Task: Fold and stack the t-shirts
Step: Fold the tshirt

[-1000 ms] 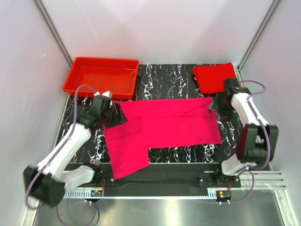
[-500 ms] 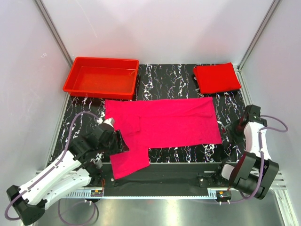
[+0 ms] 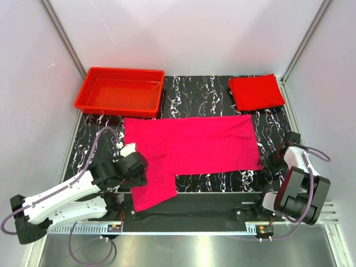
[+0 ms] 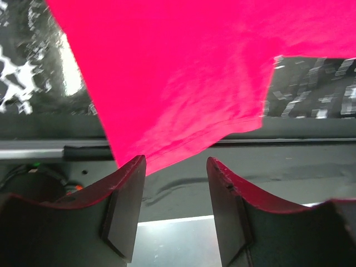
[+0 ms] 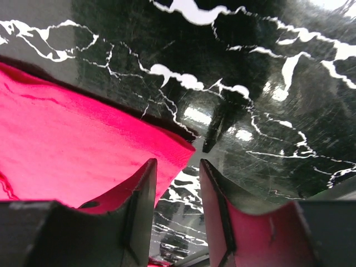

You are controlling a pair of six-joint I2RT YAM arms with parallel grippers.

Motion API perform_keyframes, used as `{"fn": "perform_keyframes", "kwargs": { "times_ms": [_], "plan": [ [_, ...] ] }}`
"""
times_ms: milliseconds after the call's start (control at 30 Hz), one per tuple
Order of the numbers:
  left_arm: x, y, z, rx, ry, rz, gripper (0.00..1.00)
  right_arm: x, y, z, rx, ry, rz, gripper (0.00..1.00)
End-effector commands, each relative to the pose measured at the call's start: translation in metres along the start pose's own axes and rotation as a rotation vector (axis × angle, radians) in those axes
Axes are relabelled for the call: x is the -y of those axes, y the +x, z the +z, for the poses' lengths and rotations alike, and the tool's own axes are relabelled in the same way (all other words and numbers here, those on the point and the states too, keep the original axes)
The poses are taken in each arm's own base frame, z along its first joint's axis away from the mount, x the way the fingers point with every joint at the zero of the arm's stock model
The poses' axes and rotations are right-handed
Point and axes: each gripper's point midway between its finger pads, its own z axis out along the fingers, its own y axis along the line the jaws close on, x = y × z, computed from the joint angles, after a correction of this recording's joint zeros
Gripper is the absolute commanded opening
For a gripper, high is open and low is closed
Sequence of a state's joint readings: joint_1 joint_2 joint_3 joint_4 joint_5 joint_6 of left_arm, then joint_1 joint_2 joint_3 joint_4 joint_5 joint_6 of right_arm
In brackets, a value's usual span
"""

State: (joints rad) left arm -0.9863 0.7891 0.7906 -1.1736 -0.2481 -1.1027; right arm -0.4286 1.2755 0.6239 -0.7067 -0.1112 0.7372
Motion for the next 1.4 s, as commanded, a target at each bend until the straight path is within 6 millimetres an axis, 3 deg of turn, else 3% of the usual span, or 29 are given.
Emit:
{"fn": "perform_keyframes", "kwargs": {
  "times_ms": [0,167,300,333,767,933,1100,1367],
  "plan": [
    [-0.001,-0.003,0.001,0.036,-0.064,-0.007,0.55,0.003,-0.012,0.0,0.06,0.024,0.012,0.44],
    [-0.003,0.016,0.014,-0.03,-0.075,-0.022,0.57,0.002,-0.017,0.006,0.064,0.035,0.015,0.42],
    [-0.013,0.03,0.02,-0.058,-0.103,-0.057,0.57,0.002,-0.018,0.011,0.058,0.042,0.002,0.04],
    [-0.014,0.032,0.021,-0.058,-0.106,-0.055,0.57,0.001,-0.019,0.01,0.062,0.038,0.0,0.01],
    [-0.022,0.083,0.028,-0.157,-0.248,0.132,0.53,0.0,-0.019,0.015,0.042,0.043,-0.018,0.0],
    [-0.032,0.101,0.04,-0.205,-0.286,0.16,0.49,0.0,-0.02,0.017,0.04,0.049,-0.027,0.0],
    [-0.036,0.111,0.051,-0.234,-0.314,0.182,0.48,-0.002,-0.021,0.017,0.04,0.043,-0.031,0.0],
    [-0.04,0.109,0.06,-0.208,-0.323,0.2,0.52,-0.003,-0.019,0.017,0.031,0.034,-0.04,0.0]
  ]
}}
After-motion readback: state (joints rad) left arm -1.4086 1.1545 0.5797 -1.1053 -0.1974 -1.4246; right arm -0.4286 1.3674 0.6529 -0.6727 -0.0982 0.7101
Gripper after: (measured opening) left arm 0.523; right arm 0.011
